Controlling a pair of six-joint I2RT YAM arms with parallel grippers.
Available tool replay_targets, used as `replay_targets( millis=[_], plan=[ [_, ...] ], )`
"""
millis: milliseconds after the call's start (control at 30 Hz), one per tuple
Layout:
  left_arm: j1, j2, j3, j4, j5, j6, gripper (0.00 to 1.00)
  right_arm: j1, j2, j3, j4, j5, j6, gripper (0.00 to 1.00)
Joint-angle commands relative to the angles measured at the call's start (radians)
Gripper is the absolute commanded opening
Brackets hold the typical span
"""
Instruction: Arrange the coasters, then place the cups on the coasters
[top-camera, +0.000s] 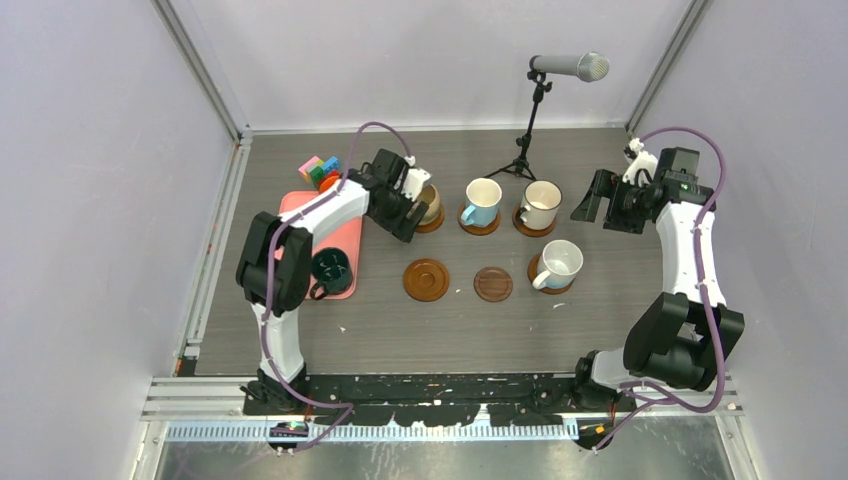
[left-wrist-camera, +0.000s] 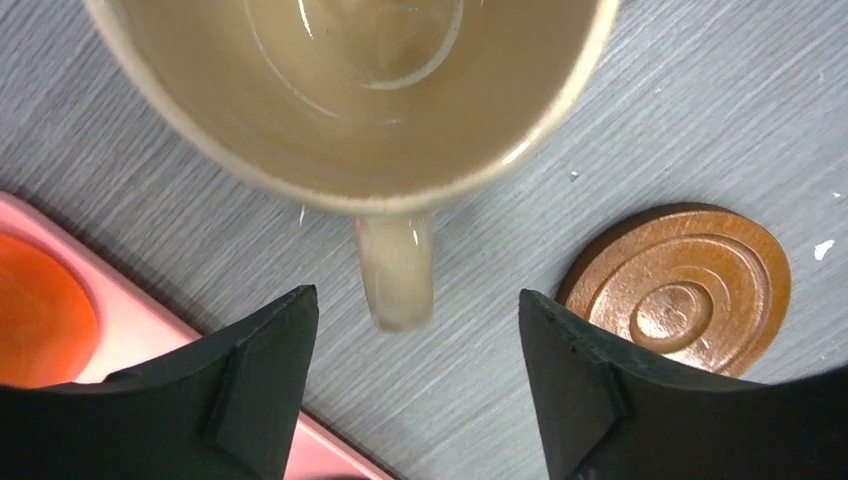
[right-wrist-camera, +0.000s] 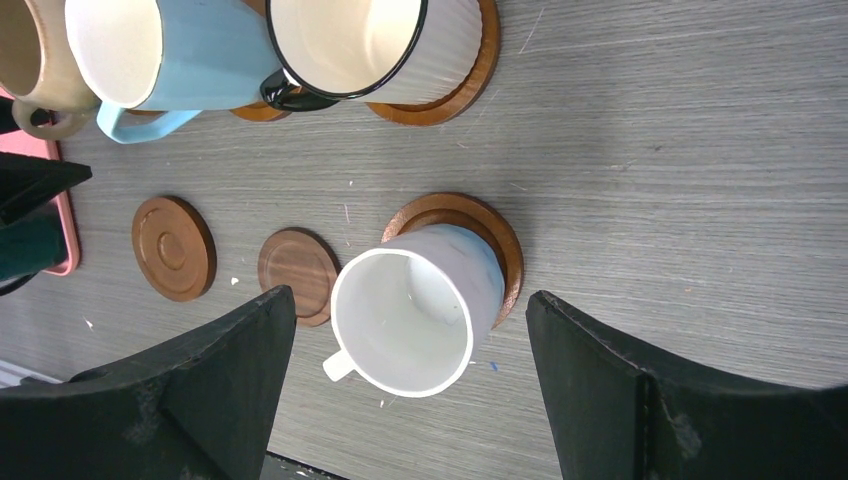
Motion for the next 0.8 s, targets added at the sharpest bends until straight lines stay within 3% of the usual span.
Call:
replay_targets(
  millis=[0,200,467,600,767],
  plan=[
    [0.006,-0.141,0.008,-0.051,-0.019,0.031,0.80,-0.005,-0.050,0.013,0.000,-0.018,-0.012,0.90],
    [0.094,-0.314,0.002,-0.143,0.038,0.071,1.00,-0.004,-0.048,0.013,0.000,-0.038,-0.013,0.90],
    [0.378,-0.414,0.033,-0.290,0.172,0.309,1.00,-0.004,-0.030,0.023,-0.002,-0.072,-0.011,0.90],
    [0.531,-0.360,0.059,-0.302,0.257,0.496,0.98,-0.002,-0.023,0.029,-0.004,-0.088,-0.012,0.90],
    [0.583,-0.237,0.106,-0.289,0.272,0.623,0.91,-0.001,-0.016,0.036,-0.005,-0.089,-0.011,0.90]
  ],
)
